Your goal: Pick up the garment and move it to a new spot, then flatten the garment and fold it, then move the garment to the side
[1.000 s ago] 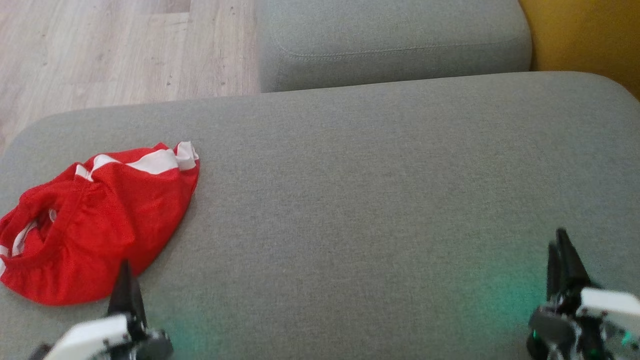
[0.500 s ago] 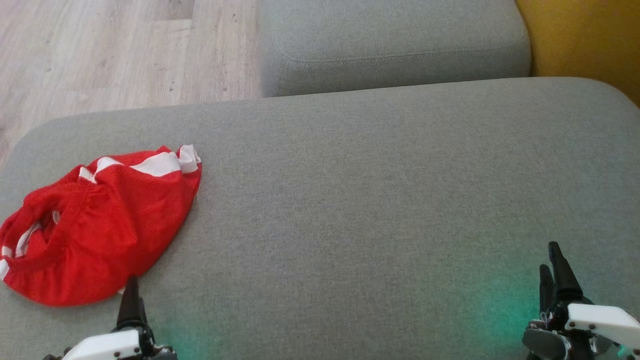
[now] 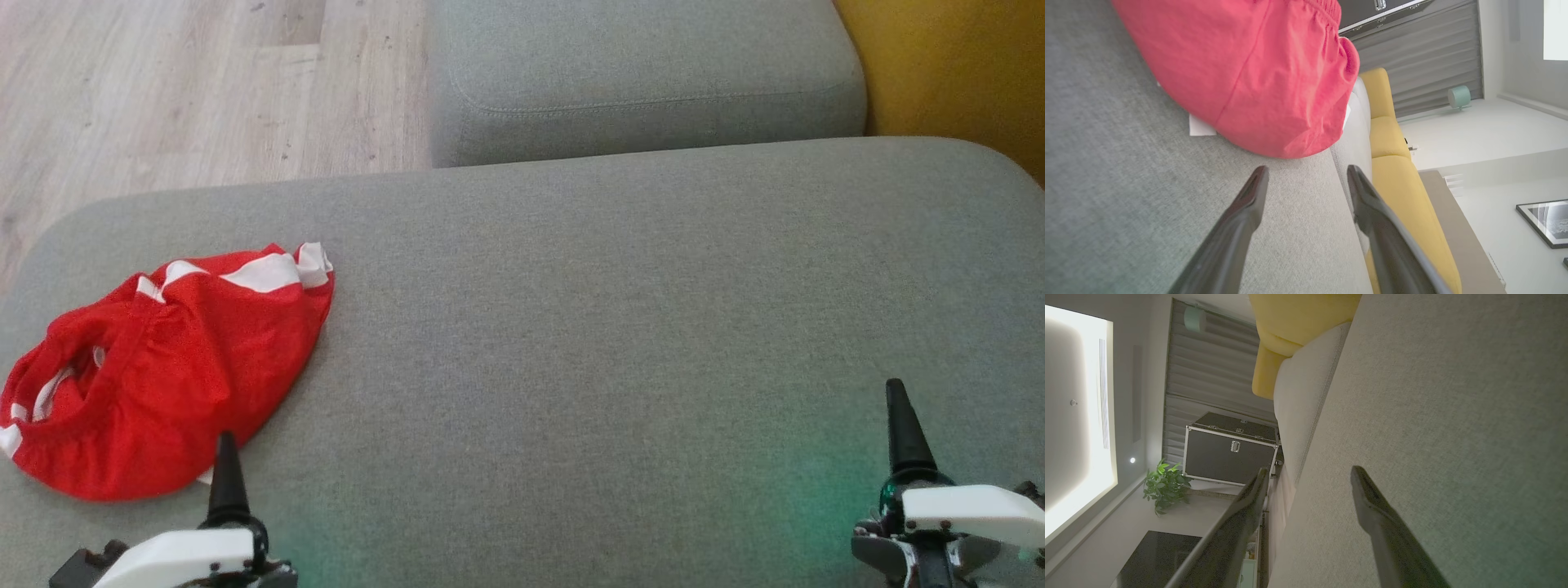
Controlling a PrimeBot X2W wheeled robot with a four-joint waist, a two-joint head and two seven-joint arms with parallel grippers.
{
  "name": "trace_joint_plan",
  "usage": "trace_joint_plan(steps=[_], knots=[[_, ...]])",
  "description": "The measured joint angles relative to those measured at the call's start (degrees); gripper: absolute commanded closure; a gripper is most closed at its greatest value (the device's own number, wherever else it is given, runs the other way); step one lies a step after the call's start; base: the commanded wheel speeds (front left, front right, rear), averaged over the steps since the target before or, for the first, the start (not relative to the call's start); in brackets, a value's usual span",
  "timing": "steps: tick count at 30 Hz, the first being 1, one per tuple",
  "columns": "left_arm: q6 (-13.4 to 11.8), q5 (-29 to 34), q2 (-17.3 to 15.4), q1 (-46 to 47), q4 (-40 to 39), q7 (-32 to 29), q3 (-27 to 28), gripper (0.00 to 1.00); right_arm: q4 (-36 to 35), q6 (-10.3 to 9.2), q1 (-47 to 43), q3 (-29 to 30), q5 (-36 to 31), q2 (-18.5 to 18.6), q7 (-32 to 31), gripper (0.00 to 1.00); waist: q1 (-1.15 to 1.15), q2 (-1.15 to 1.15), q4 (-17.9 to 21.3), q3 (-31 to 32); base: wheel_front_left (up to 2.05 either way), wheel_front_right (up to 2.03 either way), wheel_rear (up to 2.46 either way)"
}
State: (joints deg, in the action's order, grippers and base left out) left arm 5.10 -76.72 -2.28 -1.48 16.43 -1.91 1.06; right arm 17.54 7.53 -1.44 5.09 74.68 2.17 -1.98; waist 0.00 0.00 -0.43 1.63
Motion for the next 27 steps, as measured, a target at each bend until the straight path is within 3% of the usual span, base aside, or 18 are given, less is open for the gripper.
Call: trace_joint_plan(steps=[27], knots=[[-3.2,21.8,0.0,-1.5,-3.7,4.6,-4.8,0.00,-3.8,0.00,-2.0,-3.6,-23.1,0.0,4.6,0.00,0.00,0.00,-0.7,1.9,0.00,0.00,0.00]])
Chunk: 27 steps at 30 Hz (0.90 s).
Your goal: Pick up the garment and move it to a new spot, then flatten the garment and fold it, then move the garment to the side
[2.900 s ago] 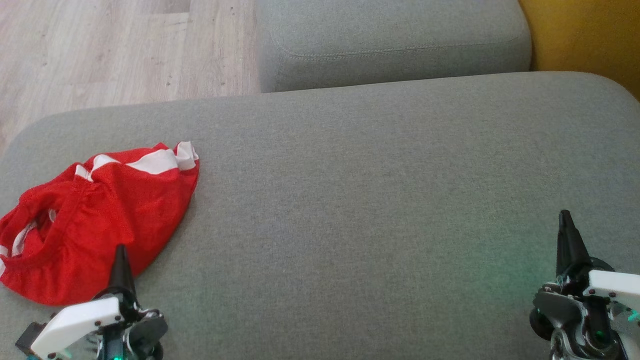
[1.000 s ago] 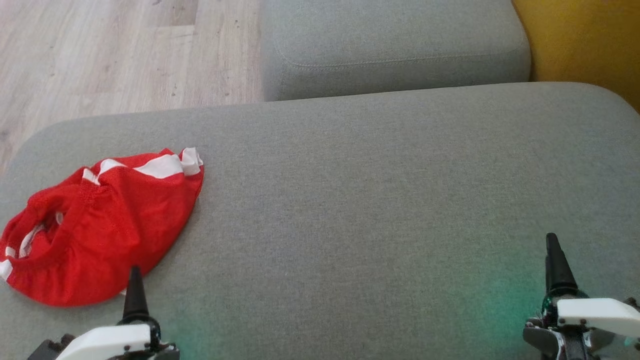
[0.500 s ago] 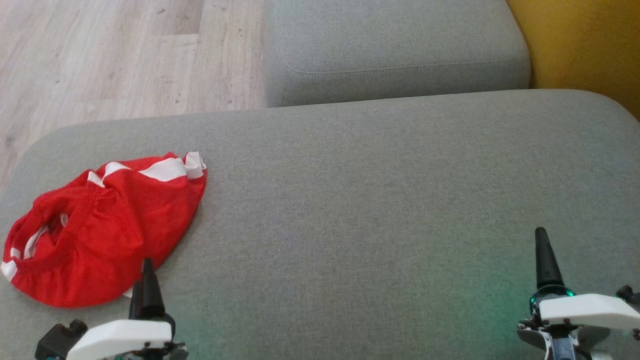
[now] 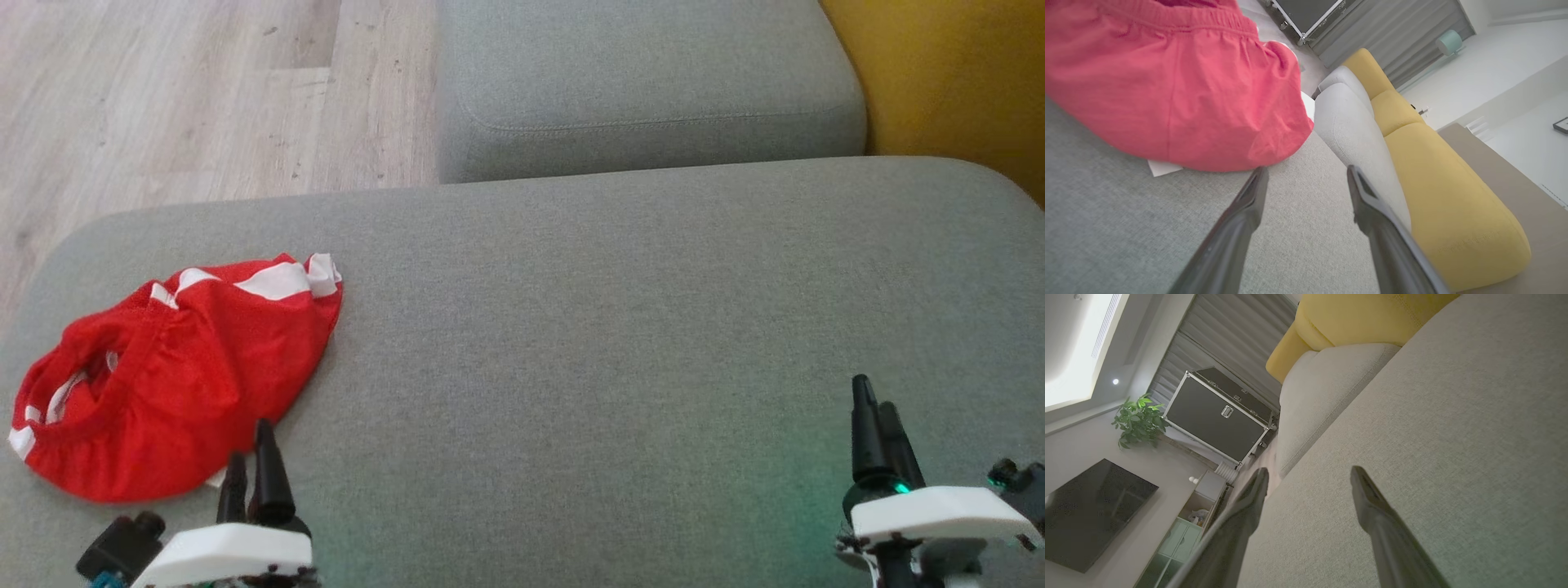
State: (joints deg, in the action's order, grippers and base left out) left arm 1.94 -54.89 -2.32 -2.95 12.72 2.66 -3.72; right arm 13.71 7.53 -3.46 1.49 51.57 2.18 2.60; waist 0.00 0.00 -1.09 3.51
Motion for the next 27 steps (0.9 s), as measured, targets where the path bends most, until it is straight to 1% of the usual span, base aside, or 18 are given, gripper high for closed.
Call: trace_joint_plan(steps=[8,15,22,27], knots=[[-0.9,6.1,0.0,-0.1,-0.9,1.5,-1.3,0.00,-0.1,0.00,-0.2,-1.0,-6.1,0.0,1.4,0.00,0.00,0.00,-0.1,0.7,0.00,0.00,0.00],[-1.0,11.1,-0.1,-1.5,-1.7,2.5,-2.0,0.00,-0.4,0.00,-0.9,-1.9,-11.6,0.0,2.5,0.00,0.00,0.00,-0.1,1.3,0.00,0.00,0.00],[-2.0,15.9,-0.1,-2.1,-2.4,3.6,-2.8,0.00,-1.0,0.00,-0.9,-2.9,-17.1,0.0,3.5,0.00,0.00,0.00,0.0,1.7,0.00,0.00,0.00],[-2.0,18.8,-0.1,-2.1,-2.9,4.3,-3.7,0.00,-1.4,0.00,-1.0,-3.3,-20.1,0.0,4.3,0.00,0.01,0.00,-0.1,1.9,0.00,0.00,0.00]])
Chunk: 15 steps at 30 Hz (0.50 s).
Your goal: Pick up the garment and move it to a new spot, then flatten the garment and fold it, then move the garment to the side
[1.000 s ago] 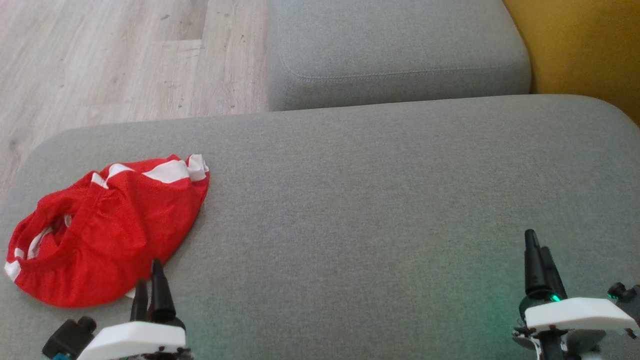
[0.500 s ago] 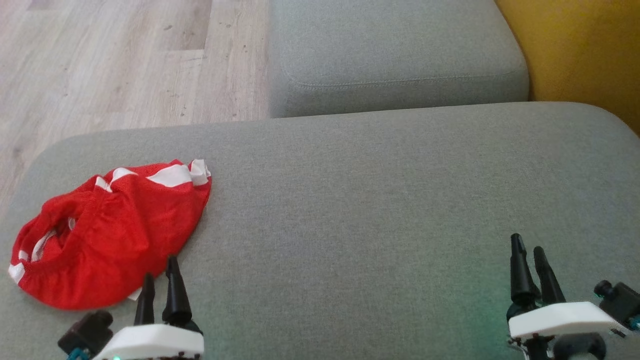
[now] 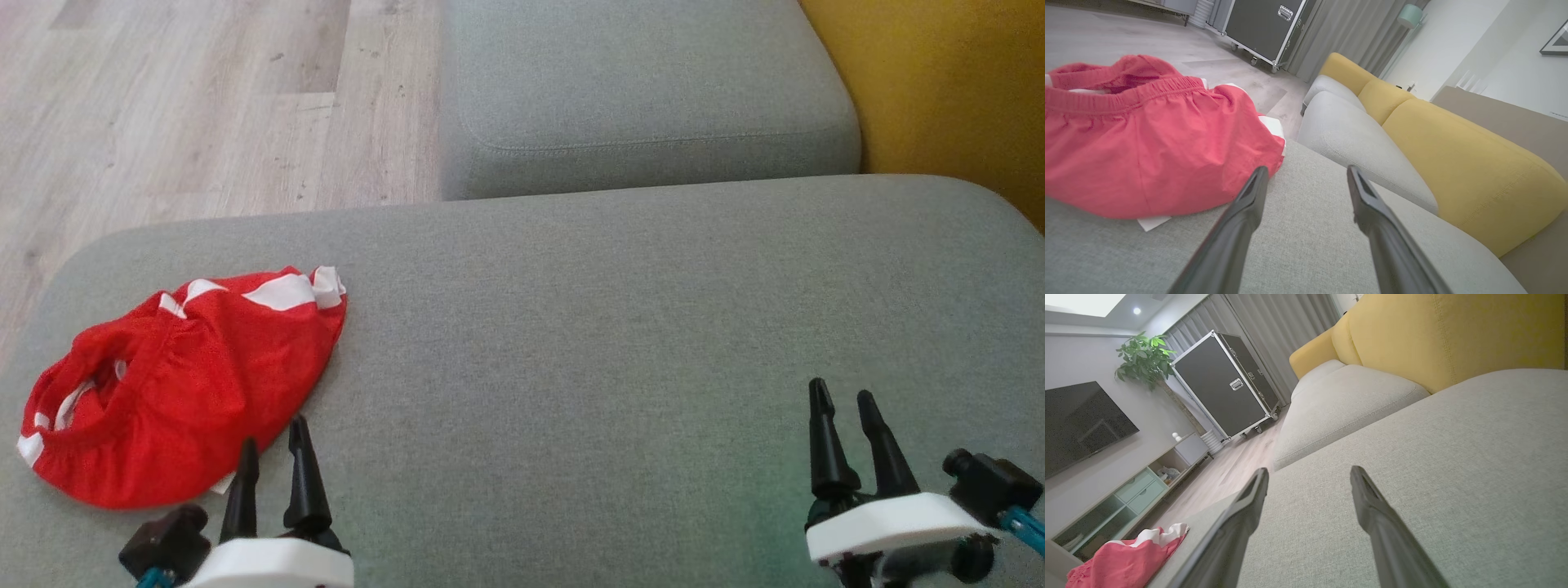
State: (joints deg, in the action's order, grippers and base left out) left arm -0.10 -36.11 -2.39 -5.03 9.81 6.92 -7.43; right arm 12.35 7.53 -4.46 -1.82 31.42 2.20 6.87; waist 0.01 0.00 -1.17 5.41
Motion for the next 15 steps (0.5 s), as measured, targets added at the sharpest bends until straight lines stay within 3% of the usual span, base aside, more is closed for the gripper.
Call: trace_joint_plan(steps=[15], knots=[[-2.0,10.1,-0.1,-0.5,-1.0,2.4,-1.7,0.00,-0.6,0.00,-1.2,-0.9,-10.6,0.0,2.3,0.00,0.00,0.00,-0.3,0.9,0.00,0.00,0.00]])
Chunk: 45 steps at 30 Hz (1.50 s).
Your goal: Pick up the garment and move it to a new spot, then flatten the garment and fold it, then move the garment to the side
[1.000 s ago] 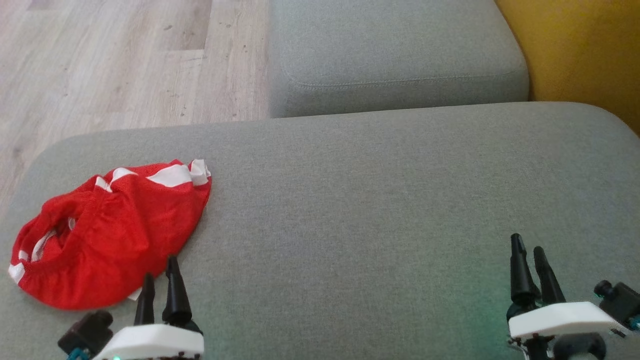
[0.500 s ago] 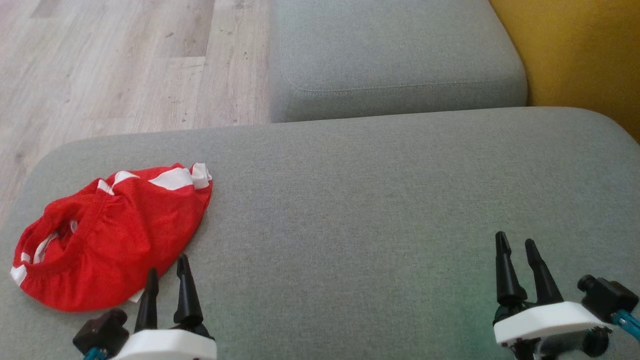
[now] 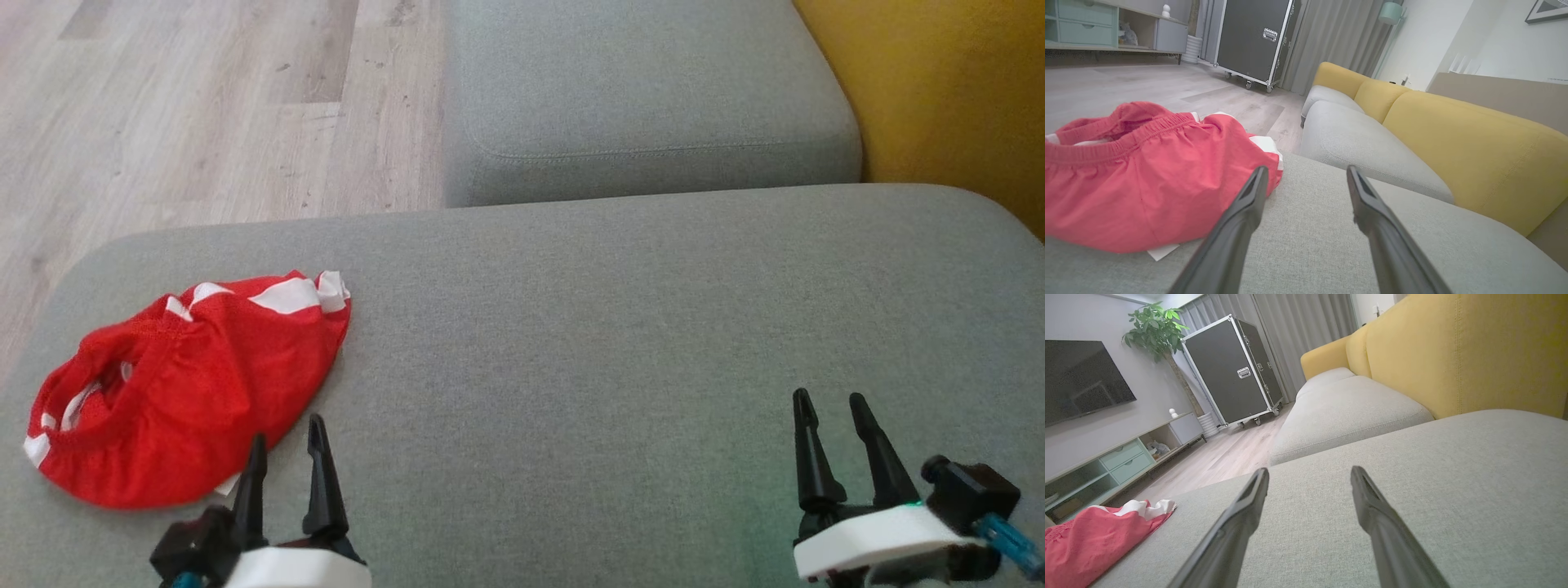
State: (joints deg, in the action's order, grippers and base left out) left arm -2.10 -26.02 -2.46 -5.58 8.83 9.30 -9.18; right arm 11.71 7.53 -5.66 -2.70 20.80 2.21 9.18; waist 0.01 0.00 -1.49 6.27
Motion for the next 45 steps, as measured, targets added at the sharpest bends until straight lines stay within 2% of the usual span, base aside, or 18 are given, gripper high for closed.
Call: trace_joint_plan(steps=[9,30,45], knots=[[-1.5,5.7,-0.1,-0.9,0.2,1.5,-0.3,0.00,1.3,0.00,-1.1,1.0,-3.0,0.0,1.6,0.00,-0.01,0.00,-0.3,0.8,0.00,0.00,0.00],[-3.3,18.8,-0.3,-3.0,3.1,5.0,-2.3,0.00,7.5,0.00,-2.1,-0.1,-19.7,0.0,5.0,0.00,-0.01,0.00,-0.6,3.0,0.00,0.00,0.00],[-3.4,19.0,-0.3,-3.0,3.5,5.0,-2.3,0.00,6.4,0.00,-2.4,0.2,-19.9,0.0,5.0,0.00,-0.01,0.00,-1.1,3.3,0.00,0.00,0.00]])
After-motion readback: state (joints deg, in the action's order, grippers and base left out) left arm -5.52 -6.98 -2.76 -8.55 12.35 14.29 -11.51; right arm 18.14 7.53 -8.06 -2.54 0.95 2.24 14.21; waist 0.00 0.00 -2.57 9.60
